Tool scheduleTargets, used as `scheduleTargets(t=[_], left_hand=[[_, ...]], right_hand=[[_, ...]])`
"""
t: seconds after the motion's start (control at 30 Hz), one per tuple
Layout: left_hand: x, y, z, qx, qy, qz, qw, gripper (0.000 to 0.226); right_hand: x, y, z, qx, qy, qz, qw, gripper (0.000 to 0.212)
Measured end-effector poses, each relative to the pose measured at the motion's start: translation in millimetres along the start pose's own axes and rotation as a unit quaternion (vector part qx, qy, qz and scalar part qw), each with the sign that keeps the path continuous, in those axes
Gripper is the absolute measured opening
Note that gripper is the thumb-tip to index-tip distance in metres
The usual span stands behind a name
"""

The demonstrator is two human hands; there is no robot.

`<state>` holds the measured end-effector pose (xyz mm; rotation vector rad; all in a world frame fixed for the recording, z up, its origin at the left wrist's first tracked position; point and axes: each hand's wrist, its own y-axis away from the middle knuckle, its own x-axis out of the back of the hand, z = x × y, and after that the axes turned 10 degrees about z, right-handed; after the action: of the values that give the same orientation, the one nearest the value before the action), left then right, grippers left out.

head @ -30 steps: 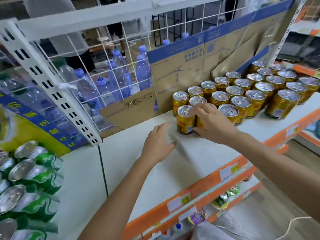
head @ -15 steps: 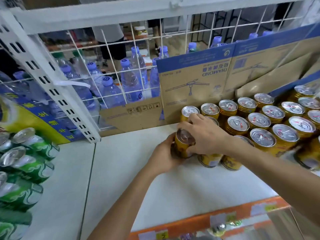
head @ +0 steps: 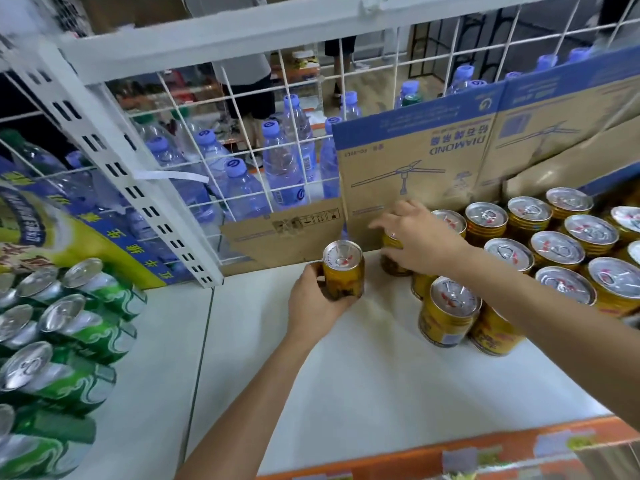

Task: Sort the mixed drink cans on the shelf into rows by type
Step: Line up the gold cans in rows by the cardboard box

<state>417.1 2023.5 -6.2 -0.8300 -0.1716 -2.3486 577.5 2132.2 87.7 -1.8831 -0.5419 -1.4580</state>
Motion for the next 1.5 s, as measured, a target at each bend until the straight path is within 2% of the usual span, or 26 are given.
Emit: scheduleTargets(t=[0.1,0.23,0.4,0.5,0.73,0.9,1.03,1.13,1.37,1.5], left_hand=[[-11,-4,1,-0.003,-0.02,0.042,0.999,0.069],[-18,-12,4,-0.001,-0.052,0.079,0.995,0.065],[-15,-23,0,0.044,-0.041,0.108,0.992,0.065],[-13,-27,-6,0.036,-0.022,0.098,0.994,0.066],[-7,-30,-19,-0.008,-0.036,0.061,0.997,0.062],[-9,-26,-20,-0.01,-0.04,0.057,0.998,0.064],[-7,-26,-23,-0.028,-0.048,0.046,0.997,0.064],[-6,-27,-23,-0.047,-0.041,0.054,0.997,0.069],[0,-19,-20,-0.023,0.043,0.067,0.997,0.094],[4,5,-22,-0.018,0.003,0.064,0.998,0.101]], right_hand=[[1,3,8,-0.055,0.053,0.035,0.996,0.043],[-2,5,12,-0.108,0.112,-0.039,0.987,0.063],[-3,3,12,-0.092,0.136,-0.044,0.985,0.07],[-3,-1,13,-0.079,0.134,-0.056,0.986,0.069],[1,-4,13,-0.072,0.119,-0.058,0.989,0.068],[3,-4,11,-0.071,0.107,-0.058,0.99,0.072],[5,-4,8,-0.045,0.093,-0.064,0.993,0.074],[7,-6,3,-0.022,0.089,-0.08,0.993,0.075],[8,-1,-17,-0.001,0.039,-0.121,0.992,0.078],[1,3,-27,-0.013,-0.05,-0.138,0.989,0.078]])
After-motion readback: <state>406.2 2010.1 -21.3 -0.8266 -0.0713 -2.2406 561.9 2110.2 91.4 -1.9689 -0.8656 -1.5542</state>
